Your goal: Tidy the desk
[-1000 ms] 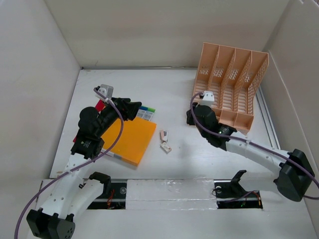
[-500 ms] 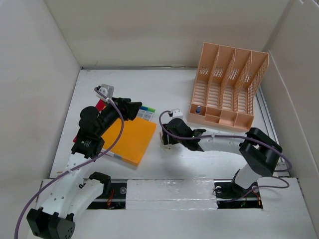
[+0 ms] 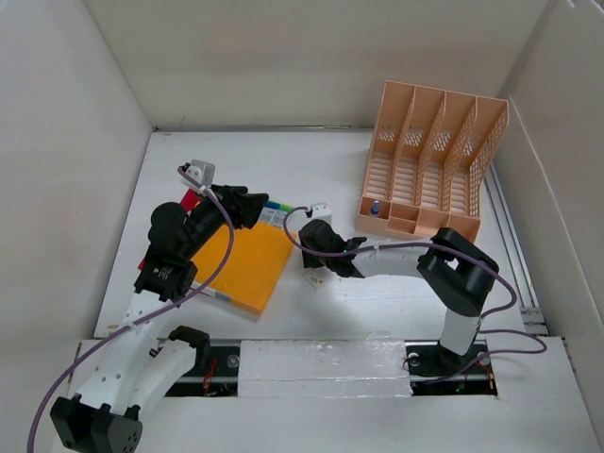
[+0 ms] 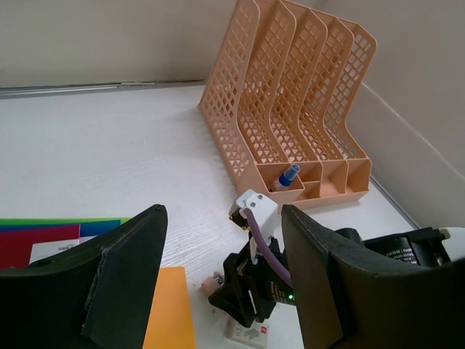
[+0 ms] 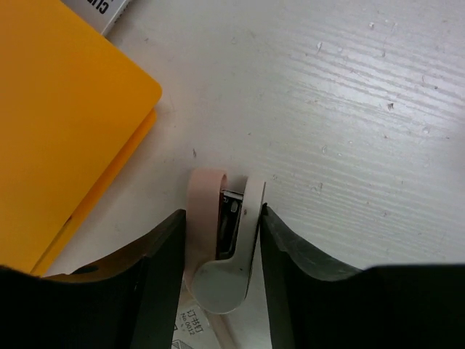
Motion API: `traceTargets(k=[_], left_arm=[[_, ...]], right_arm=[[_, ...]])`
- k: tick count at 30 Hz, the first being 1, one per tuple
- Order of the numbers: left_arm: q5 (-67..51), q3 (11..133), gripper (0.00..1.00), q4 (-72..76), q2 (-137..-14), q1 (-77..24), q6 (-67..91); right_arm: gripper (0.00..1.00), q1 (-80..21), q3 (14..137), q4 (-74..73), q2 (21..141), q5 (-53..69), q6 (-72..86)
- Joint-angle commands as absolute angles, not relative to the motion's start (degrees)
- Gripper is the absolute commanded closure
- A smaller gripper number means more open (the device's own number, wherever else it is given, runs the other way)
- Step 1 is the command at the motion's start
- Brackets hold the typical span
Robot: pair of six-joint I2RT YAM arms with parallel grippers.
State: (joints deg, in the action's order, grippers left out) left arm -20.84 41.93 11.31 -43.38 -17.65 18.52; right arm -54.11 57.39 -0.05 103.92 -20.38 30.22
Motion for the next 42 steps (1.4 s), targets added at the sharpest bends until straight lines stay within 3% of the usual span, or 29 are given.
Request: traceTargets(k=[1,3,8,16,24,30,35,42], left_arm=[[-22.0,43.3,0.4,14.6,-42.5,-17.8,18.6],[-21.3,43.5,0.4,14.2,-43.0,-17.8,18.5],[-21.8,43.4,0.4,14.5,-42.9,-17.8,18.5],[-21.6,43.3,0.4,14.4,-43.2,-17.8,18.6],[-22.8,43.3,0.4,14.9,-44.0,-17.8,19.4],[-23.7,43.3,0.4,15.4,-44.6,-17.8,20.0],[-24.5,43.2,0.41,16.0,-44.3,-17.8,20.3],[-23.9,43.0,0.4,15.9,-43.0,-17.8,20.3]], right_arm=[[0.55,-55.1,60.0,-1.0,104.9,-22.8,29.9],[0.68,-55.1,59.9,-1.7,103.8,-23.7,30.6],[0.73,-55.1,56.3,2.1,95.6,-29.7,31.4],[0.71,-49.0,43.2,5.3,72.3,-44.5,38.6],[0.69,-30.4,29.2,3.1,50.5,-44.9,49.1],[0.68,-15.0,26.0,1.4,46.8,-37.4,53.2],[0.68,-0.6,26.0,3.8,51.5,-26.7,55.8],[0.68,11.1,25.8,11.0,59.0,-16.6,59.8]])
